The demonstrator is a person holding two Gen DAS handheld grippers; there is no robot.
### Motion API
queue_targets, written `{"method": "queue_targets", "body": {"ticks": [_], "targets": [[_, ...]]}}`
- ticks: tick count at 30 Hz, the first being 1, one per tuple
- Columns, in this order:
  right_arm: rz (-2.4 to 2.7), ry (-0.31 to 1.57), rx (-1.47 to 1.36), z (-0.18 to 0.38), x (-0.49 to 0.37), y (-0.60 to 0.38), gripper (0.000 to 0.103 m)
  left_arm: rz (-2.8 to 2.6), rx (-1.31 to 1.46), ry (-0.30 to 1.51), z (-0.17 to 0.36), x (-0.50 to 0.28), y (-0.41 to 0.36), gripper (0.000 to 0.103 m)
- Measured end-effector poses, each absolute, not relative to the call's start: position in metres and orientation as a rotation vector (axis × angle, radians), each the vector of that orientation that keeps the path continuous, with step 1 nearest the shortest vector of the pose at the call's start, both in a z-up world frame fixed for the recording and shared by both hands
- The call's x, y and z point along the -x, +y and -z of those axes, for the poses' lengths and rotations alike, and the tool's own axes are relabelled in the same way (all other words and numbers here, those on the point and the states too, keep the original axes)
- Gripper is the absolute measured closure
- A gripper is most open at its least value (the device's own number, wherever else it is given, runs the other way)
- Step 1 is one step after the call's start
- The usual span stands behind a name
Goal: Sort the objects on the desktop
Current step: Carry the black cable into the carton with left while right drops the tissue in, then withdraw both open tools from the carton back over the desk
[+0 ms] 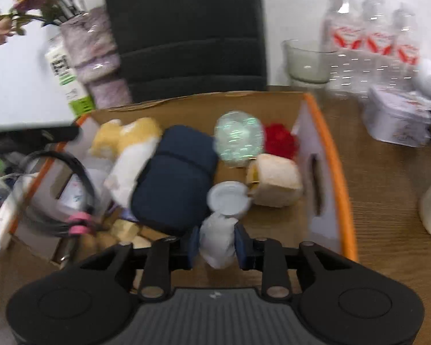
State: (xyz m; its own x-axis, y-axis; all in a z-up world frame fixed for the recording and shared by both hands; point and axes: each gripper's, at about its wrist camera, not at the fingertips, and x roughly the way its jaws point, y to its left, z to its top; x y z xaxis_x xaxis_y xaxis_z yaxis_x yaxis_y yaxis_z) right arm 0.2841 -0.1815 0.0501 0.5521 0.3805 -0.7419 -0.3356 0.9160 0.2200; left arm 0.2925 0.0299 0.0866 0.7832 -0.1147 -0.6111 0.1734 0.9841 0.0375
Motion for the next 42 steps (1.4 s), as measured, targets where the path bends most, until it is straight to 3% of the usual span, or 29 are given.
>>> {"method": "queue_targets", "body": {"ticks": [1,3,5,7,8,12,16,21,26,36,42], "targets": [[-0.431,0.872,-0.078,-0.054,-0.282,-0.184,0.061,0.149,-0.120,0.627,-0.084,-0.287,0.031,0.045],[-0.405,0.843,-0.097,-0.064,-0.278,-0.190,0.050,0.093,-0.122,0.593,-0.089,-0.268,0.034,0.031],[-0.377,0.813,-0.085,-0.075,-0.265,-0.196,0.049,0.011,-0.079,0.567,-0.099,-0.238,0.038,0.028],[-0.363,0.784,-0.077,-0.083,-0.245,-0.205,0.044,-0.006,0.049,0.515,-0.108,-0.196,0.045,0.002],[-0.360,0.762,-0.078,-0.085,-0.231,-0.210,0.041,0.008,0.124,0.479,-0.109,-0.172,0.049,0.000],[-0.352,0.705,-0.004,-0.081,-0.172,-0.219,0.033,0.043,0.259,0.441,-0.092,-0.093,0.054,0.000],[-0.314,0.657,0.074,-0.065,-0.109,-0.220,0.030,0.066,0.167,0.450,-0.066,-0.037,0.041,0.000],[-0.343,0.645,-0.030,-0.036,-0.043,-0.233,0.027,0.129,0.108,0.552,-0.023,-0.008,0.028,0.000],[-0.367,0.616,0.141,-0.015,0.004,-0.223,0.027,0.151,0.017,0.566,-0.007,0.014,0.017,0.000],[-0.382,0.597,0.127,-0.017,0.013,-0.222,0.026,0.185,0.035,0.558,-0.013,0.009,0.017,0.000],[-0.394,0.585,0.100,-0.032,-0.041,-0.221,0.033,0.277,0.016,0.520,-0.039,-0.049,0.005,0.000]]}}
